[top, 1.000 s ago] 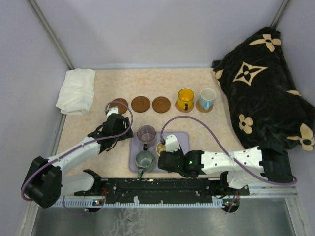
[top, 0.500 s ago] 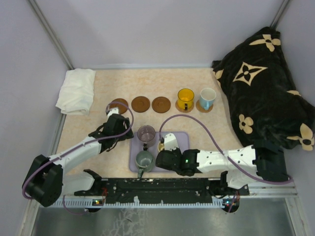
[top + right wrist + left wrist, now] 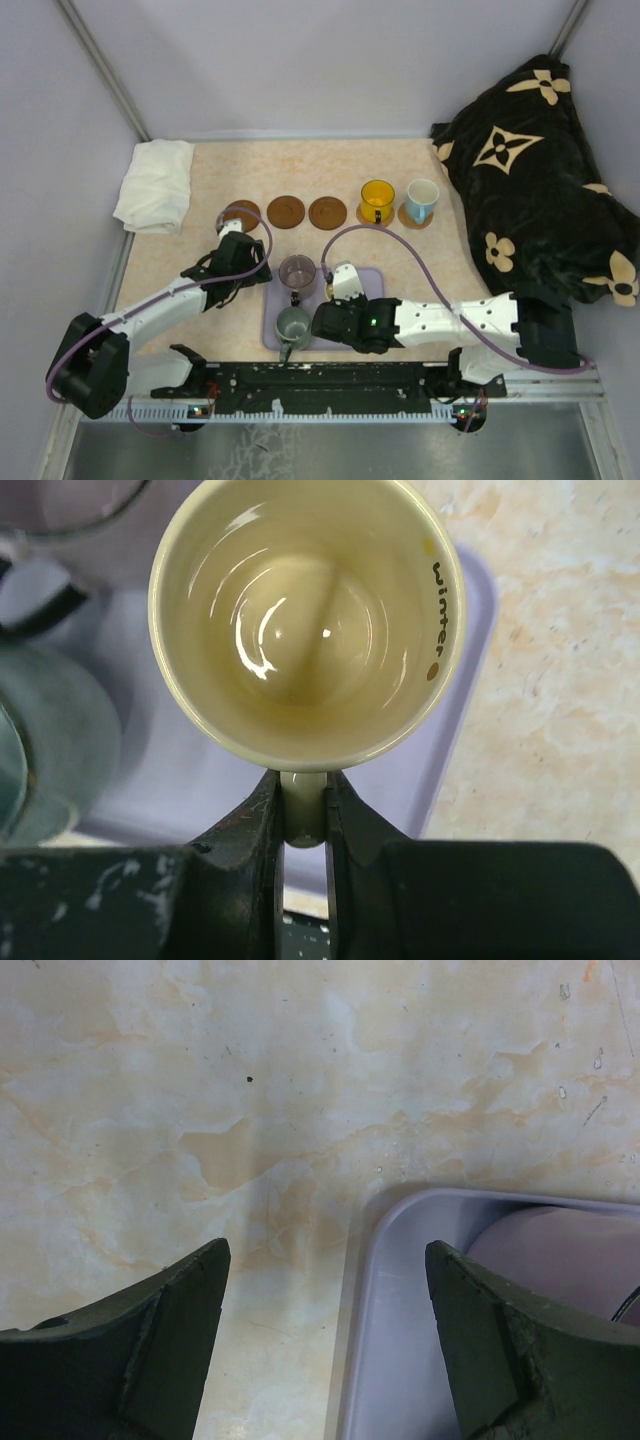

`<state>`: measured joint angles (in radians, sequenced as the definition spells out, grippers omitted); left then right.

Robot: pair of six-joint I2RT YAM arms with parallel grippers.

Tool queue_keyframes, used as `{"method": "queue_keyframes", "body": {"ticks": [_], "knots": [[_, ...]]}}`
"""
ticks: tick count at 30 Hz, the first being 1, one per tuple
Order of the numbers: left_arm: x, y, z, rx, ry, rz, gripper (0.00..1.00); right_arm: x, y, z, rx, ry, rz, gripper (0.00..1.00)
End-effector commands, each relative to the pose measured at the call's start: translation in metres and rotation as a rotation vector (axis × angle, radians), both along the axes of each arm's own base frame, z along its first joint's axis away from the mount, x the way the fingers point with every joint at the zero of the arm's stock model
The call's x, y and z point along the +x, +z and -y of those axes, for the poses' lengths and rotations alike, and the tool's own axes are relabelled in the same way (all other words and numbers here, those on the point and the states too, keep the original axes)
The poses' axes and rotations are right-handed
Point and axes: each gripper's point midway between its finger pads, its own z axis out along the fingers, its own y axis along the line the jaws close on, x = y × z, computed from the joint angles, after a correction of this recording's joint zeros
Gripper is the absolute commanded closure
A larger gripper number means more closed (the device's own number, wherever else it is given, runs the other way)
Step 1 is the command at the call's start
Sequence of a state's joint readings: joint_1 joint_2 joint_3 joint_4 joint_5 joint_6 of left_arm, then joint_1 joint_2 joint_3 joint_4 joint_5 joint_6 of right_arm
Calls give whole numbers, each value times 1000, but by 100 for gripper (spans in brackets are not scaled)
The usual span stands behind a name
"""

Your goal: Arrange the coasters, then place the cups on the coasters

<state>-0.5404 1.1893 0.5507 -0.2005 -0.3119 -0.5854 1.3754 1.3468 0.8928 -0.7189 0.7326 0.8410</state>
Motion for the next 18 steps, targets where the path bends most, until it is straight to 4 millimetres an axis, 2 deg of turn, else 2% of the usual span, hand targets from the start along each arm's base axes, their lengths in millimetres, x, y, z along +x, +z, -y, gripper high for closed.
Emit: {"method": "queue_keyframes", "body": {"ticks": [1,6,14,18], "knots": [[4,0,2,-19,1,11,15,48,66,-9,149,-127,188,100],[5,1,2,-17,4,12,15,91,95,-10,179,-189,262,100],[14,10,0,-4,21,47,13,159,133,-32,214,-194,362,100],[18,10,3,-3,20,48,12,194,139,-46,213,-224,377,100]]}}
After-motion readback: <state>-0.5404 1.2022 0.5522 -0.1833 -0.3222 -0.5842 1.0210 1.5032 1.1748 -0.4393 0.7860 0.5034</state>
